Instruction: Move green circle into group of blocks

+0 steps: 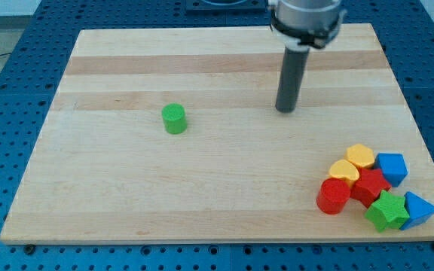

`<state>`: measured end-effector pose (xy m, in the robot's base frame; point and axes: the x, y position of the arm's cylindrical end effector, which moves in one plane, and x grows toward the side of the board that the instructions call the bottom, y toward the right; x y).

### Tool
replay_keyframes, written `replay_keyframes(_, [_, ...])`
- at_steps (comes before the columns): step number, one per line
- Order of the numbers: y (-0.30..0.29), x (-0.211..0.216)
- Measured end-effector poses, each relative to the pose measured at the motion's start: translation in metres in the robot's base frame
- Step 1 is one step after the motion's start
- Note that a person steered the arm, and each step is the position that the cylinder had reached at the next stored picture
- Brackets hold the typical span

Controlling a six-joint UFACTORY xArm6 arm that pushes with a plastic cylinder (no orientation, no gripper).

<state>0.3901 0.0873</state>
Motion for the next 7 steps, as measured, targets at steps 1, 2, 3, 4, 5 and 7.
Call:
replay_keyframes(1, [-0.067,-0.023])
replay_keyframes(2, [-0.131,-0.042])
replay_keyframes(3, [-0.194,-0.050])
replay_keyframes(4, [-0.223,-0.012])
replay_keyframes(5, [-0.210,0.015])
replay_keyframes(7, [-0.155,0.044])
